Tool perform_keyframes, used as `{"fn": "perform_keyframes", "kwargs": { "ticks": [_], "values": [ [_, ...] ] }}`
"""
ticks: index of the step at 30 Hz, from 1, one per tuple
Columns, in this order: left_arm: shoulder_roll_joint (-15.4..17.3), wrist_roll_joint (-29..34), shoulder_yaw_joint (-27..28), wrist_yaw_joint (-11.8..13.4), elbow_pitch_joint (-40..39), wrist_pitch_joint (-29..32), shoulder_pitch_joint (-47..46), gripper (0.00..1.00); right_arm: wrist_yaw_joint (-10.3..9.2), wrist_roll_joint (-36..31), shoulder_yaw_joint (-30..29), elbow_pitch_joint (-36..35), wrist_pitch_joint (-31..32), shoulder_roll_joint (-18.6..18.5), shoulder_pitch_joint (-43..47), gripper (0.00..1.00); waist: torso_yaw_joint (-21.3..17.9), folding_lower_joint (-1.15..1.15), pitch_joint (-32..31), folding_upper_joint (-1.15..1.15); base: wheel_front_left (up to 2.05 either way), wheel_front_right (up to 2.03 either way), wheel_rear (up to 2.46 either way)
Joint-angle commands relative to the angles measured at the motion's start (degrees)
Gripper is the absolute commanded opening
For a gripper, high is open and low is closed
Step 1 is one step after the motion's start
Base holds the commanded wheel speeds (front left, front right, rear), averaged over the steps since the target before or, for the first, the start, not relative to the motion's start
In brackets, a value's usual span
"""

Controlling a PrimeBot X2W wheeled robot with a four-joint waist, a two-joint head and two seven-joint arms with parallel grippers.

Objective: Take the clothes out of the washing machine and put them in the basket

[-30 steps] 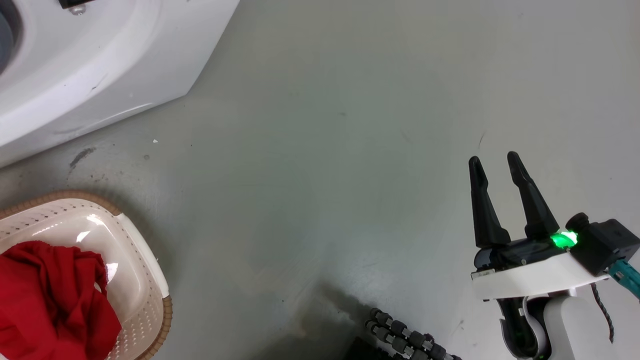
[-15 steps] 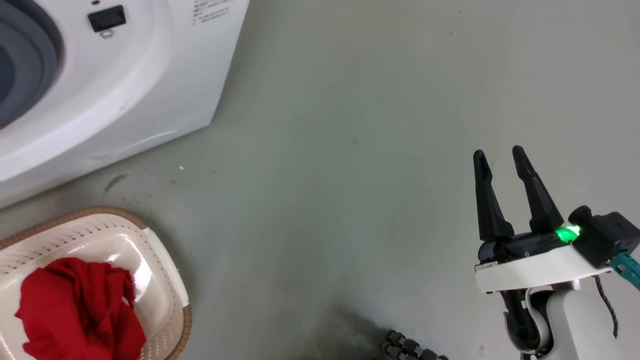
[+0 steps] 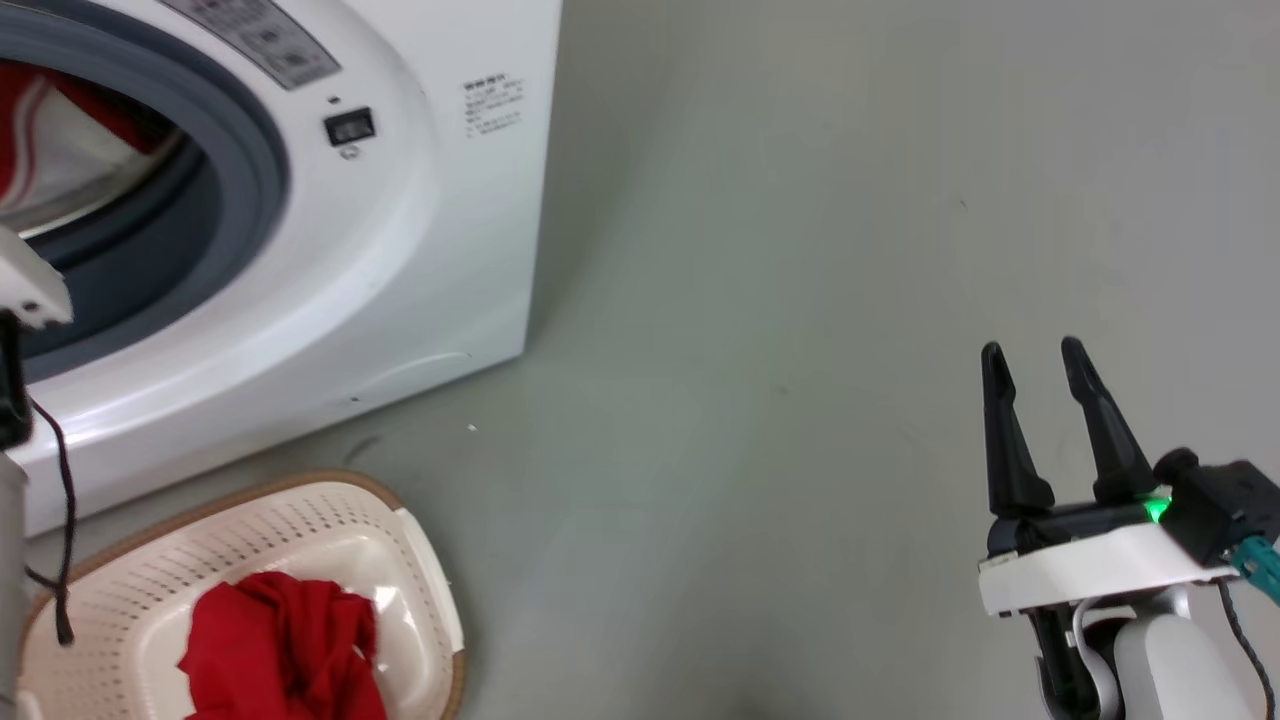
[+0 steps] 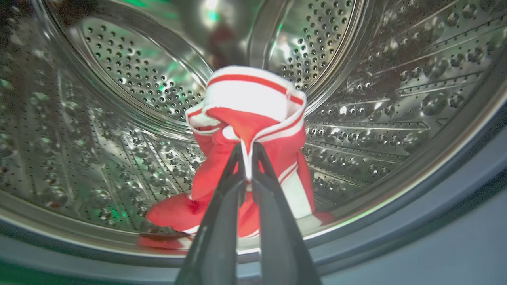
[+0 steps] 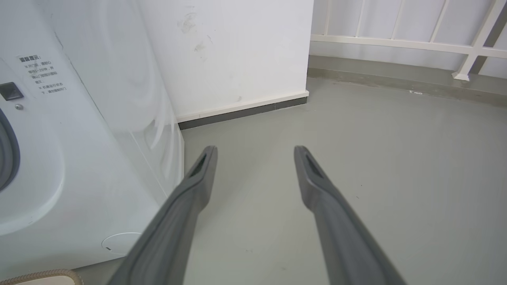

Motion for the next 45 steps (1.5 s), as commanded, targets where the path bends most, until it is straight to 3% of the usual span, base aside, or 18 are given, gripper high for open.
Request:
{"fn": "perform_keyframes", "kwargs": {
  "ticks": [1, 16, 26, 35, 45],
  "values": [
    [-0.98, -0.73, 0.55, 0.48, -2.17, -0.97, 2.94, 0.0, -0.02, -0.97, -0.6, 0.31, -0.09, -0.01, 1.13, 1.0, 3.2, 0.0, -4.27, 0.0, 0.0, 0.0, 0.0],
    [-7.76, -2.37, 0.33, 4.52, -25.36, -2.23, 26.13, 0.0, -0.02, -5.1, -3.28, -0.39, 2.15, -0.02, 5.08, 1.0, 10.69, 0.0, -14.09, 0.0, 0.0, 0.0, 0.0],
    [-12.36, -3.43, -3.15, 8.75, -41.2, 2.66, 46.2, 0.0, -0.02, -6.85, -4.11, -4.65, 6.33, -0.01, 7.96, 1.0, 16.14, 0.0, -16.95, 0.0, 0.0, 0.0, 0.0],
    [-15.53, -6.4, -5.07, 6.83, -33.73, 2.17, 50.1, 0.0, -0.02, -6.42, -3.24, -7.3, 7.36, 0.0, 6.86, 1.0, 16.3, 0.0, -12.62, 0.0, 0.0, 0.0, 0.0],
    [-17.32, -7.69, -4.68, 2.78, -17.68, -1.69, 41.56, 0.0, -0.02, -5.52, -2.91, -8.43, 6.24, 0.01, 2.93, 1.0, 13.83, 0.0, -2.16, 0.0, 0.0, 0.0, 0.0]
  ]
}}
